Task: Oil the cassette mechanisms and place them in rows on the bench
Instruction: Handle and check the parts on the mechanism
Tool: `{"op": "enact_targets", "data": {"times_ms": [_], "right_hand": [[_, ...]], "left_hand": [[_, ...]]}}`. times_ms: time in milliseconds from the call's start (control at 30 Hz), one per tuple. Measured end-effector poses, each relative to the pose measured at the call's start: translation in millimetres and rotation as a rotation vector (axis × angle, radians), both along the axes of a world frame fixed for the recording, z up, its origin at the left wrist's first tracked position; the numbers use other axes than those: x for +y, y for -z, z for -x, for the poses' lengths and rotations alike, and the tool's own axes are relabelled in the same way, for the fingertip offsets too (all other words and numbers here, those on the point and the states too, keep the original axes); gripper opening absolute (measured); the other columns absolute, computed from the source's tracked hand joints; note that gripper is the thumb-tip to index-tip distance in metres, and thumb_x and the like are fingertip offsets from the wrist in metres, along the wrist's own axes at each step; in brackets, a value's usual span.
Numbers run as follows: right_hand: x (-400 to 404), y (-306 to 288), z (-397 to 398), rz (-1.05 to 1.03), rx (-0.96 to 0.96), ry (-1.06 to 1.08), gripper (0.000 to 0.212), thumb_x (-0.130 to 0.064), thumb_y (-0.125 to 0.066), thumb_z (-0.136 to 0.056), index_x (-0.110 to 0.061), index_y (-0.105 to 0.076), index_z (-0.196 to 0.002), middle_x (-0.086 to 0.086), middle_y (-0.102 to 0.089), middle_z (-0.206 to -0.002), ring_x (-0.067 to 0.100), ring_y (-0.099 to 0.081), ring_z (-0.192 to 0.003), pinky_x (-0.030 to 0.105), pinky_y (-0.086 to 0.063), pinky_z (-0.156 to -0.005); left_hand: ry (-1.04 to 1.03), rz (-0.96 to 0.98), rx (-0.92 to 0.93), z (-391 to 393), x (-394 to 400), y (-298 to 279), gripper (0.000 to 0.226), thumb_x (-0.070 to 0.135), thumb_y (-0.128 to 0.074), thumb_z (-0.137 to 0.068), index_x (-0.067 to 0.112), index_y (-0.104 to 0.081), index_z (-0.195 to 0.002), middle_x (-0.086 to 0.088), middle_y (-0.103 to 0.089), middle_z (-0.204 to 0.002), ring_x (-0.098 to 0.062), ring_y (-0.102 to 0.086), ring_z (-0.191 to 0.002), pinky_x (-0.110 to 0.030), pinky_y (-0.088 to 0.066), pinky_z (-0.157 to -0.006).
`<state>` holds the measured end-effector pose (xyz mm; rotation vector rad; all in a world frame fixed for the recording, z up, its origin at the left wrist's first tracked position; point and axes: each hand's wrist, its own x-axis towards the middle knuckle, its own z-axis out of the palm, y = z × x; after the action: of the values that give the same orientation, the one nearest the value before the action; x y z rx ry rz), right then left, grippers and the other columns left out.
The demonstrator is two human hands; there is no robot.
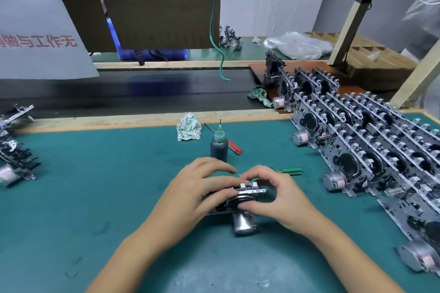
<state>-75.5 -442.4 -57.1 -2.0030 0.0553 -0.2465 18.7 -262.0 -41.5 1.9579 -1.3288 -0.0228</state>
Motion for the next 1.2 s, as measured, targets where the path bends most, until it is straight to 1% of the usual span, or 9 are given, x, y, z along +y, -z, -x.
{"op": "enact_targets", "data": {"times_ms": [267, 433, 567, 700, 767, 867, 967, 1033, 1200], "right_hand": [[0.4, 3.8, 0.0, -0.005, -0.024, 0.053, 0.031, -0.024, -0.08, -0.06, -0.033, -0.067, -0.086, -0.016, -0.065, -0.092, 0.007, -0.061, -0.092, 0.019, -0.042, -0.086], [1.3, 5.7, 0.1, -0.033, -0.041, 0.042, 0.028, -0.036, -0.078, -0.057, -0.034, -0.069, -0.083, -0.012, -0.065, -0.088, 0.009, -0.061, -0.086, 0.021, -0.044, -0.083], [0.3, 8.3, 0.7, -0.027, -0.056, 0.047, 0.036, -0.04, -0.077, -0.058, -0.035, -0.067, -0.092, -0.012, -0.065, -0.09, 0.012, -0.06, -0.089, 0.023, -0.045, -0.083], [1.2, 7.9, 2.6, -0.012, -0.076, 0.03, 0.03, -0.039, -0.076, -0.061, -0.028, -0.069, -0.088, -0.012, -0.066, -0.093, 0.014, -0.06, -0.094, 0.024, -0.045, -0.086], [-0.2, 8.8, 6.0, 0.108, -0.093, 0.054, 0.035, -0.044, -0.074, -0.064, -0.03, -0.068, -0.095, -0.015, -0.065, -0.096, 0.01, -0.059, -0.098, 0.021, -0.044, -0.087], [-8.6, 10.0, 14.4, 0.484, -0.234, 0.139, 0.044, -0.057, -0.065, -0.074, -0.022, -0.07, -0.101, -0.016, -0.066, -0.093, 0.003, -0.056, -0.093, 0.023, -0.045, -0.082], [-15.6, 12.4, 19.5, 0.729, -0.369, 0.16, 0.047, -0.056, -0.056, -0.083, -0.013, -0.073, -0.075, -0.009, -0.065, -0.074, 0.009, -0.055, -0.079, 0.027, -0.046, -0.07], [-16.6, 15.5, 19.3, 0.808, -0.387, 0.151, 0.046, -0.052, -0.058, -0.083, -0.011, -0.069, -0.066, -0.007, -0.062, -0.067, 0.012, -0.056, -0.072, 0.029, -0.047, -0.063], [-17.1, 17.2, 18.9, 0.772, -0.376, 0.155, 0.043, -0.051, -0.055, -0.087, -0.014, -0.071, -0.072, -0.01, -0.061, -0.068, 0.011, -0.055, -0.07, 0.03, -0.047, -0.06]], "left_hand": [[0.068, -0.009, 0.066, -8.2, -3.7, 1.9, 0.035, 0.045, -0.043, -0.092, 0.034, -0.069, -0.112, 0.024, -0.058, -0.12, 0.004, -0.041, -0.121, -0.022, -0.035, -0.1], [0.04, -0.021, 0.033, -6.2, -3.5, 4.5, 0.035, 0.046, -0.041, -0.092, 0.038, -0.067, -0.114, 0.025, -0.052, -0.125, 0.002, -0.041, -0.121, -0.029, -0.037, -0.1], [0.056, -0.007, 0.069, -7.2, -3.5, 3.4, 0.035, 0.045, -0.042, -0.092, 0.037, -0.068, -0.114, 0.025, -0.059, -0.119, -0.001, -0.042, -0.124, -0.037, -0.041, -0.101], [0.015, -0.013, 0.018, -5.3, -2.9, 4.8, 0.036, 0.049, -0.039, -0.093, 0.042, -0.066, -0.114, 0.026, -0.06, -0.118, 0.003, -0.04, -0.124, -0.031, -0.039, -0.101], [0.004, -0.012, -0.004, -5.1, -2.3, 5.6, 0.035, 0.049, -0.038, -0.094, 0.044, -0.065, -0.114, 0.026, -0.059, -0.119, 0.003, -0.04, -0.124, -0.028, -0.038, -0.101], [0.008, -0.007, -0.03, -5.6, -2.4, 6.0, 0.037, 0.051, -0.036, -0.095, 0.043, -0.065, -0.115, 0.023, -0.06, -0.119, 0.0, -0.043, -0.123, -0.026, -0.037, -0.099], [0.006, 0.002, -0.064, -5.4, -2.6, 6.3, 0.039, 0.05, -0.033, -0.097, 0.041, -0.066, -0.115, 0.021, -0.062, -0.118, -0.002, -0.046, -0.12, -0.024, -0.036, -0.097], [0.005, 0.001, -0.072, -5.8, -2.6, 6.5, 0.038, 0.049, -0.034, -0.097, 0.039, -0.067, -0.114, 0.021, -0.062, -0.117, -0.002, -0.046, -0.119, -0.023, -0.036, -0.096], [0.003, 0.007, -0.053, -4.9, -2.8, 6.5, 0.033, 0.044, -0.041, -0.095, 0.039, -0.067, -0.114, 0.022, -0.063, -0.114, -0.001, -0.047, -0.116, -0.026, -0.038, -0.094]]}}
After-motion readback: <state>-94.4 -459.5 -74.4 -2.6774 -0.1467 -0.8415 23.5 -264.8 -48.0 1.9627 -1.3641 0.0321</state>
